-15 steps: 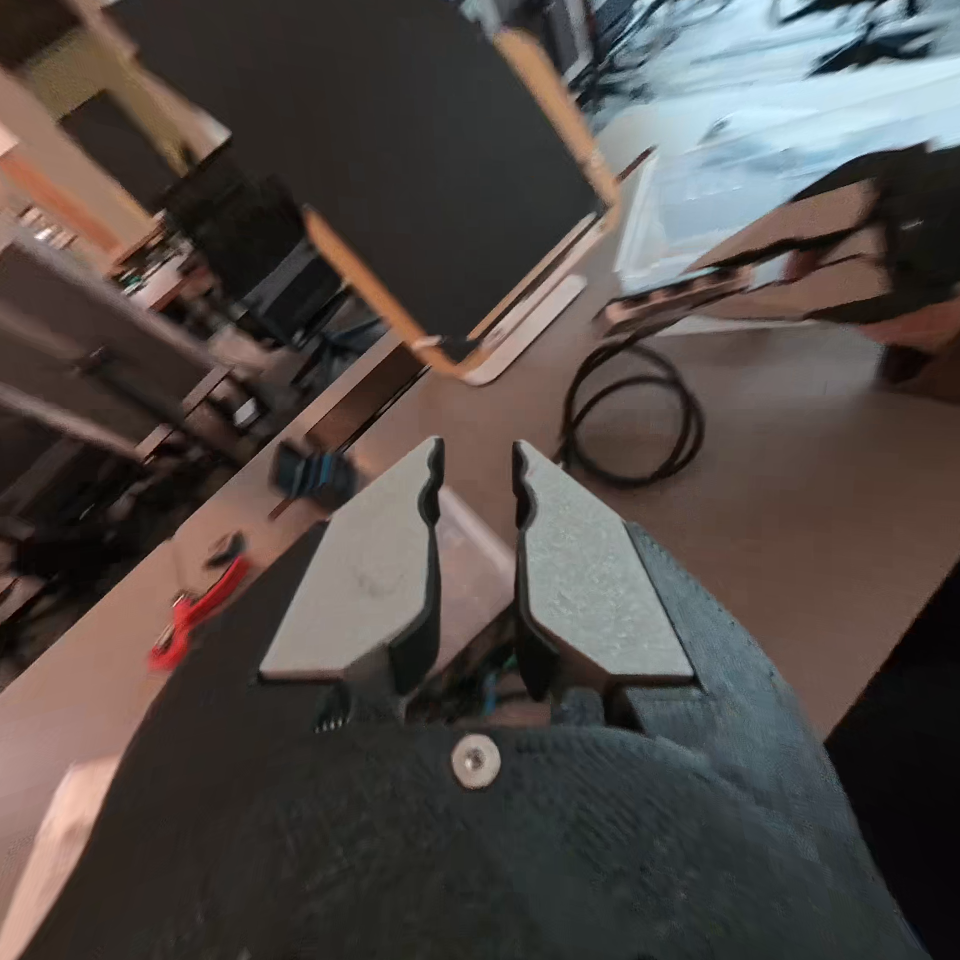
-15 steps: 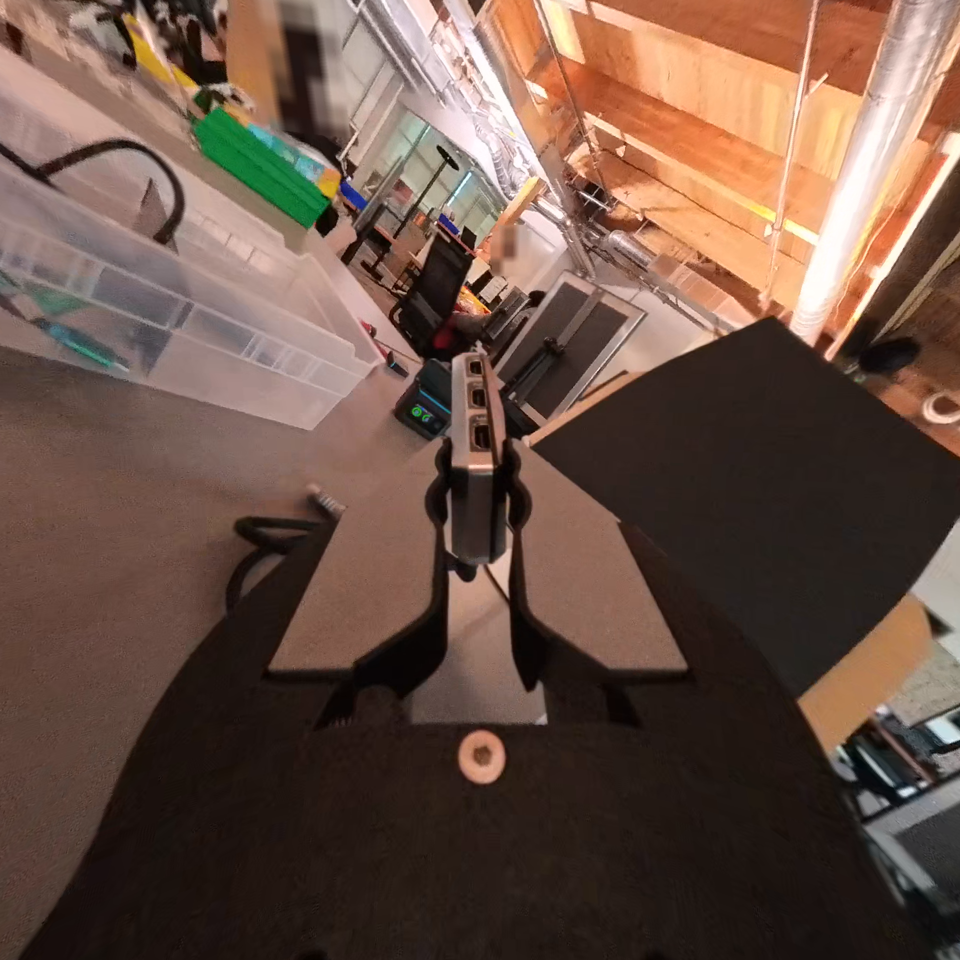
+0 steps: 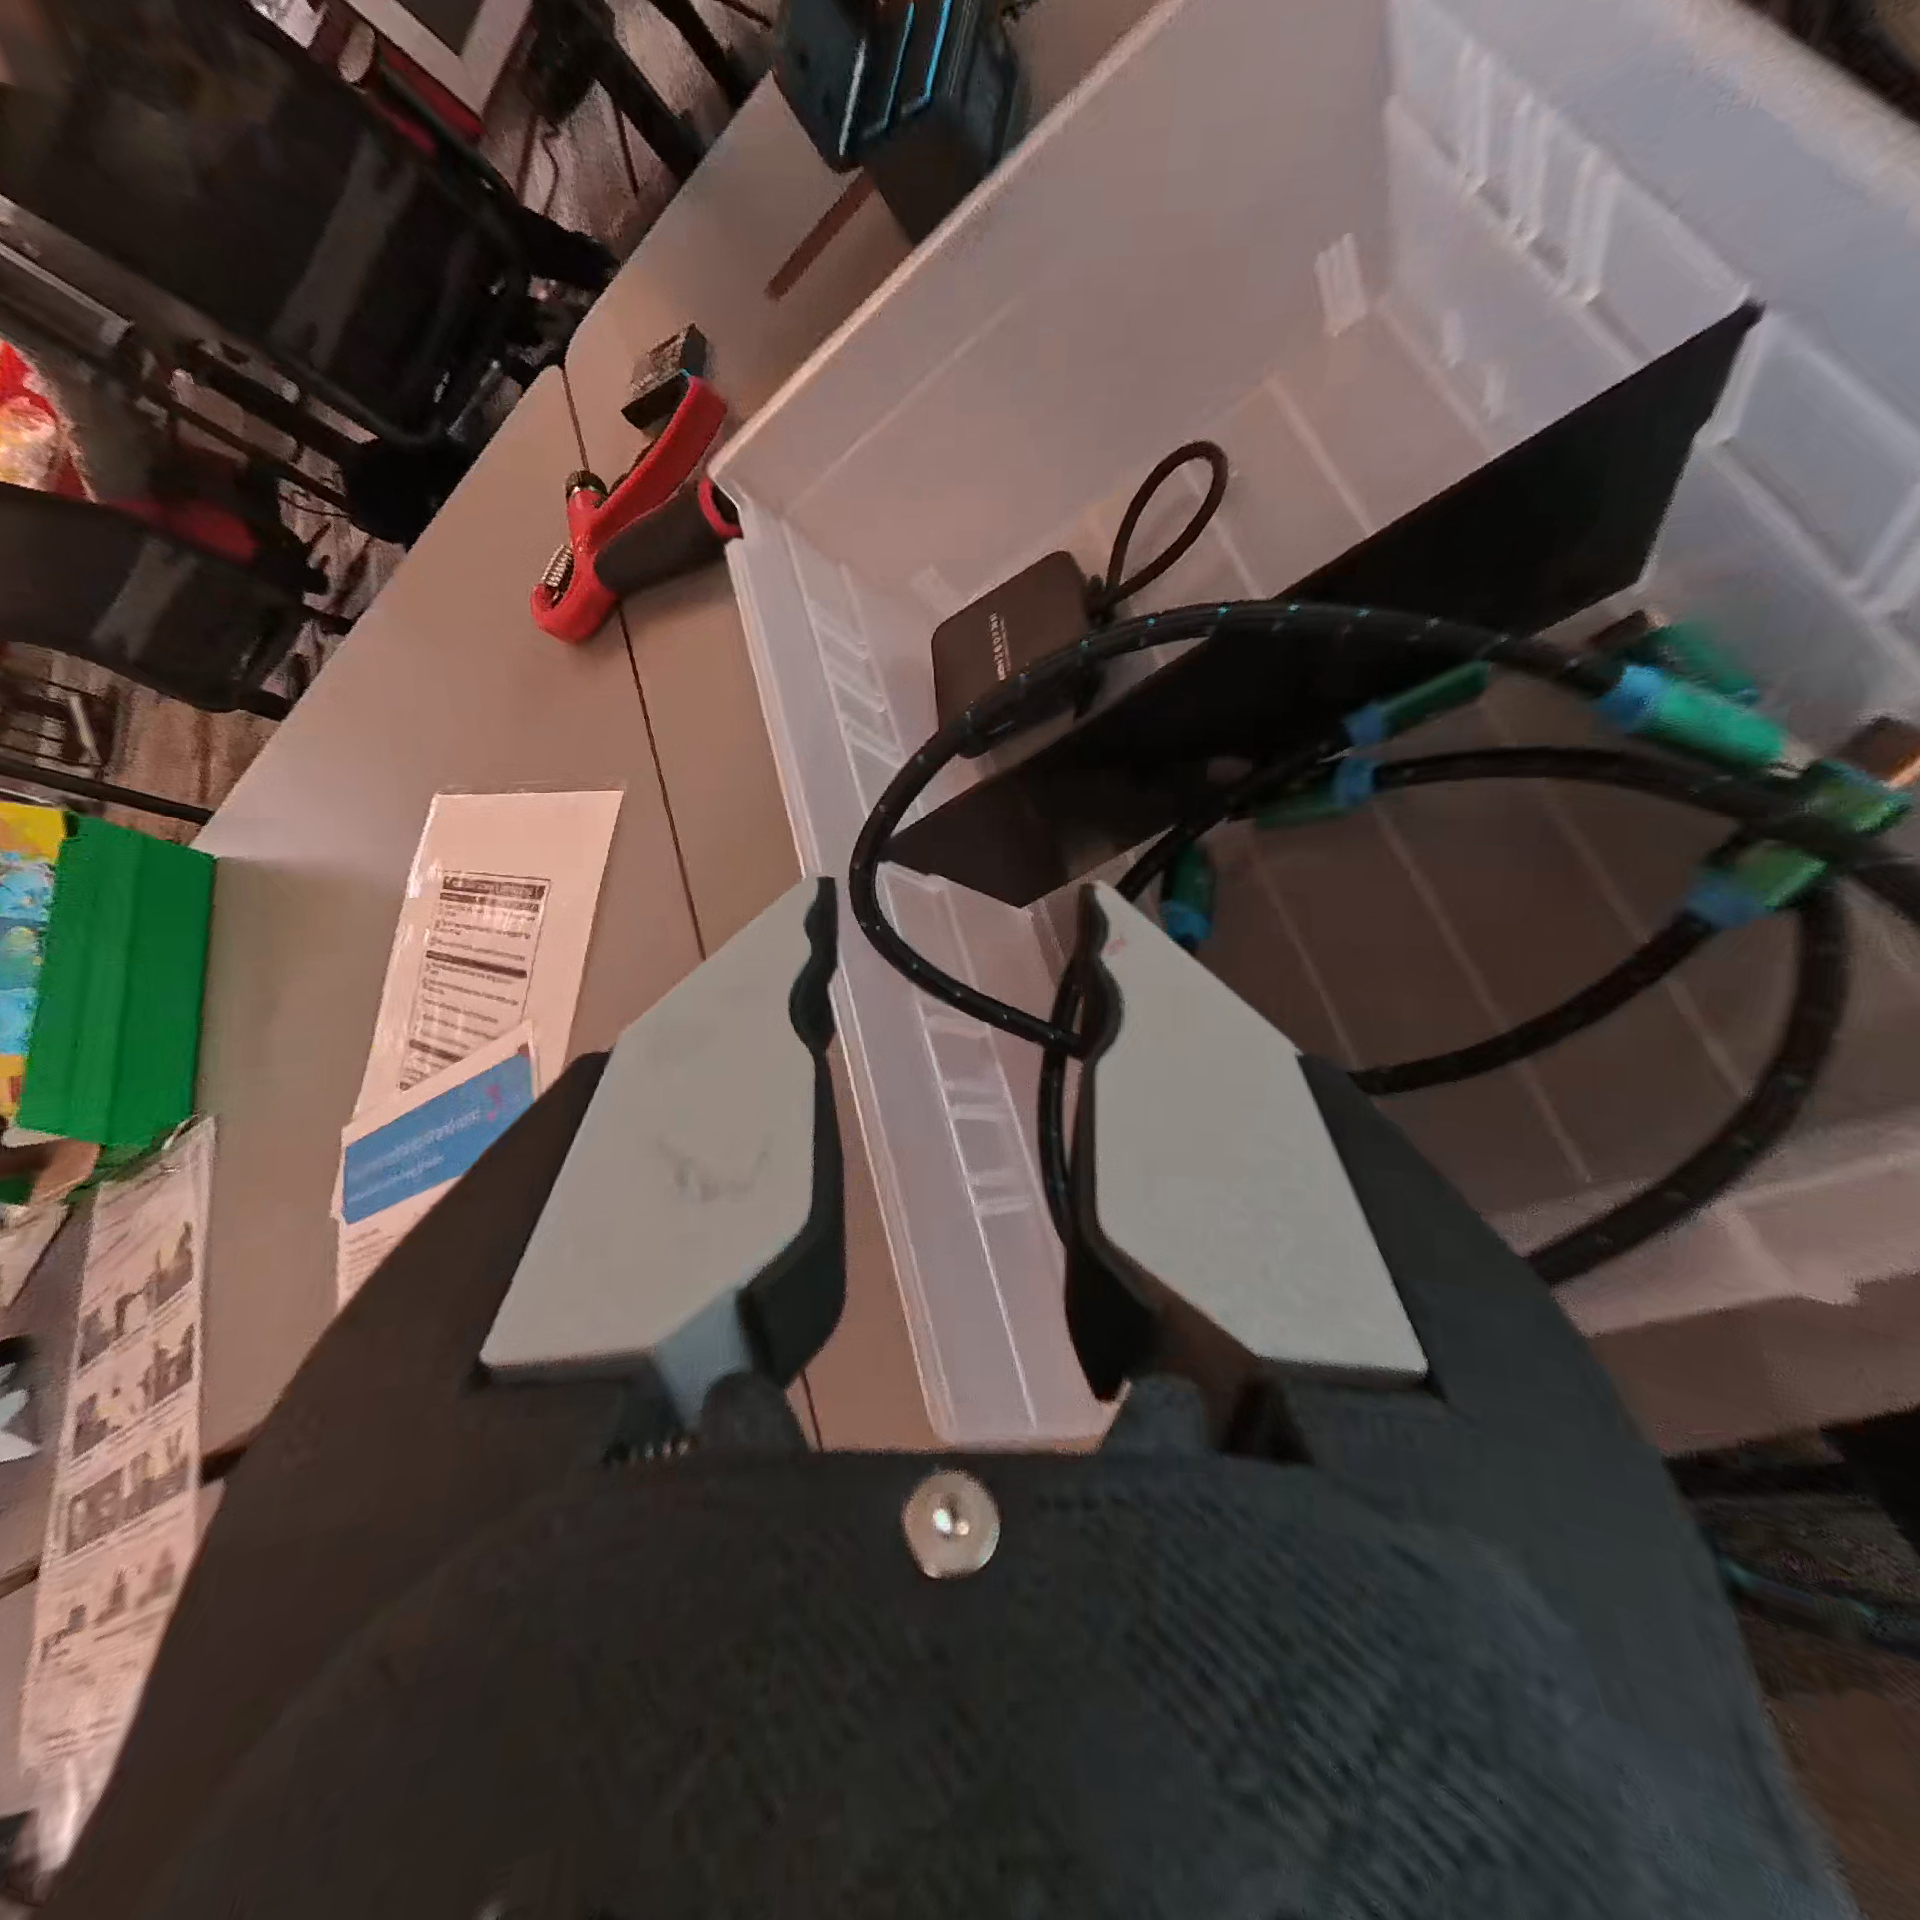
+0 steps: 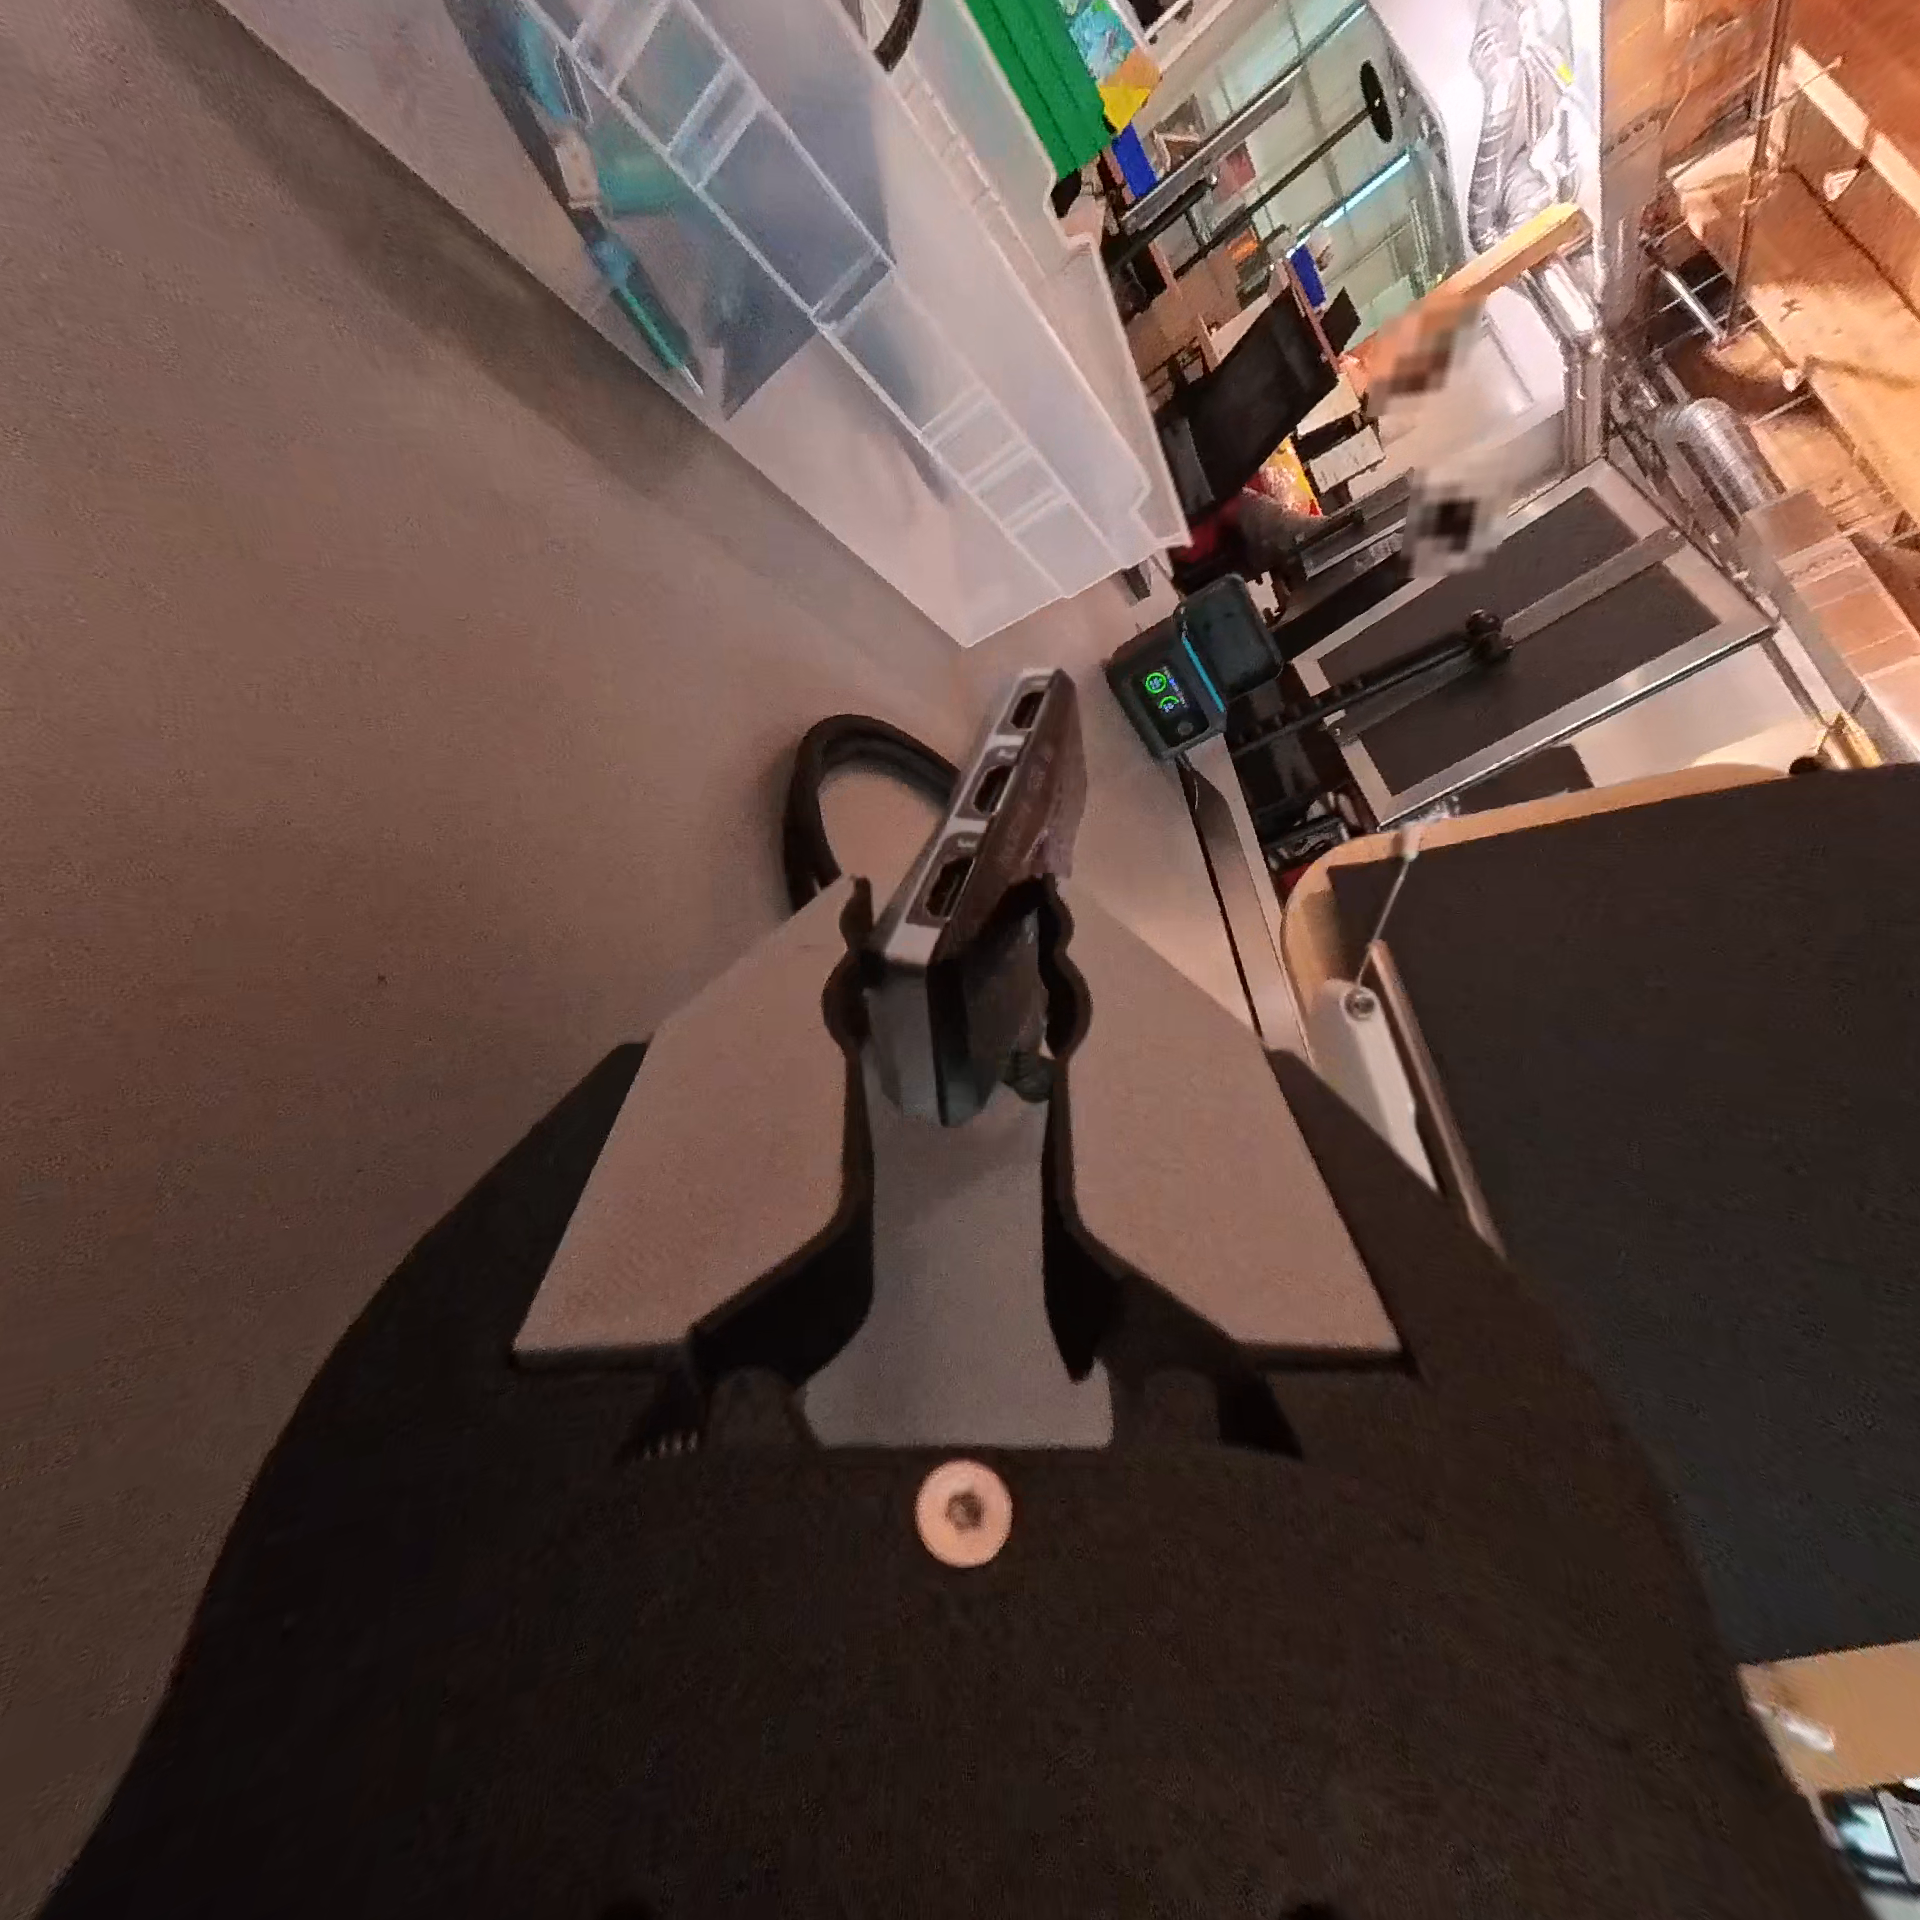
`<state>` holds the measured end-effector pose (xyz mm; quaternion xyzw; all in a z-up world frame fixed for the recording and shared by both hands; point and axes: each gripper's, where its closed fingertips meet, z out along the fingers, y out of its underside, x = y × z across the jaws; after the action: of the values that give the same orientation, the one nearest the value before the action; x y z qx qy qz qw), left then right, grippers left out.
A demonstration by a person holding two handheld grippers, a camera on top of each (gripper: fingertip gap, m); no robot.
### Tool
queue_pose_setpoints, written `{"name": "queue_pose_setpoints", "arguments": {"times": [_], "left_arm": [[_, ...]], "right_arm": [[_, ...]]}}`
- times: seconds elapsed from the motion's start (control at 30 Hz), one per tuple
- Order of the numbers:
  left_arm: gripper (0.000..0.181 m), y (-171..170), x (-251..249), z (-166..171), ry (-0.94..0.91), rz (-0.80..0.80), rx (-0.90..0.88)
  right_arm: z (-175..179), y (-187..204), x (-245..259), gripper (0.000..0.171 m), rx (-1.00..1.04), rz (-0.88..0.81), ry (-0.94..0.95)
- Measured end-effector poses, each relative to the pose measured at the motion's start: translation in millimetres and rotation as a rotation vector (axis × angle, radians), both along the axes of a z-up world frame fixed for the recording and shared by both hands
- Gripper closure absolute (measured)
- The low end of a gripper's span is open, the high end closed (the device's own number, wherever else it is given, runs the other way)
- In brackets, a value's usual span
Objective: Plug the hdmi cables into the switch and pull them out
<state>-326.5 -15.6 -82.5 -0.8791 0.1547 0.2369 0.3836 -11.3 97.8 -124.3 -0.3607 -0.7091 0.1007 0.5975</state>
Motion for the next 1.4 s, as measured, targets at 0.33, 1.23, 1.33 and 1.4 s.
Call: {"name": "queue_pose_setpoints", "arguments": {"times": [0.33, 1.23, 1.33, 1.4], "left_arm": [[0.173, 38.3, -37.1, -29.1, 0.216, 0.033, -0.104], [0.175, 78.1, 143.6, 336.7, 0.804, -0.081, 0.618], [0.177, 88.6, 164.7, 344.0, 0.743, -0.154, 0.641], [0.177, 95.3, 186.6, 332.3, 0.708, -0.245, 0.615]], "right_arm": [[-0.4, -1.8, 8.0, 0.136, -0.187, 0.005, 0.036], [70.0, 22.7, 36.0, 0.124, -0.828, 0.069, 0.388], [71.4, 23.9, 36.7, 0.122, -0.821, 0.068, 0.401], [77.9, 22.7, 40.0, 0.121, -0.823, 0.085, 0.429]]}}
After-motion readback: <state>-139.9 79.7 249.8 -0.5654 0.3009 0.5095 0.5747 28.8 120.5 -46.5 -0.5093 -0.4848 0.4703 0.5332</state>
